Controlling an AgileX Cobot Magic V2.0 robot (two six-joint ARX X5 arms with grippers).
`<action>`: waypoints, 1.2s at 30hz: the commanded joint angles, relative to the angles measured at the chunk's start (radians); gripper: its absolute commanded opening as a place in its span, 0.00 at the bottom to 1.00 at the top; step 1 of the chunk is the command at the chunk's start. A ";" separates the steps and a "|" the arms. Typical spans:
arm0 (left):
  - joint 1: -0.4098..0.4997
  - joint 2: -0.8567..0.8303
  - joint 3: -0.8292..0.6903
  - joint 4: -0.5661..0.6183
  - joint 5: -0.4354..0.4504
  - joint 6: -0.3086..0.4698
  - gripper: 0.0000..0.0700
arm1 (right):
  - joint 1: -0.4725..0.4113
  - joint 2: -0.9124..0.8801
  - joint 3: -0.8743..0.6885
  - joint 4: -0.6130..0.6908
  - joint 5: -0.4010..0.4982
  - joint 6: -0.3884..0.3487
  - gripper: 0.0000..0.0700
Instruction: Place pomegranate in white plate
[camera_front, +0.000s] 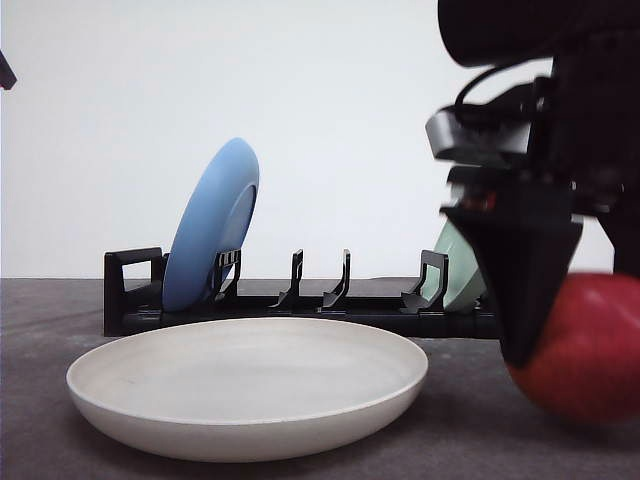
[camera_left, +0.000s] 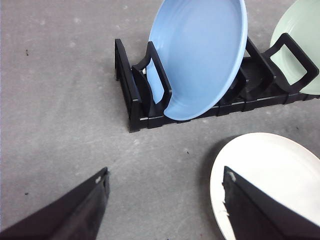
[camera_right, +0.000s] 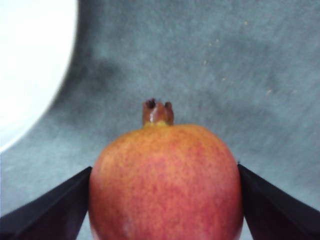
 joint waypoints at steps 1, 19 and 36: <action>-0.003 0.006 0.004 0.007 0.001 -0.004 0.61 | 0.010 0.012 0.056 0.019 -0.032 -0.106 0.67; -0.003 0.006 0.004 0.007 0.001 -0.004 0.61 | 0.132 0.136 0.101 0.479 -0.201 -0.236 0.67; -0.003 0.006 0.004 0.007 0.001 0.000 0.61 | 0.187 0.266 0.101 0.562 -0.193 -0.234 0.68</action>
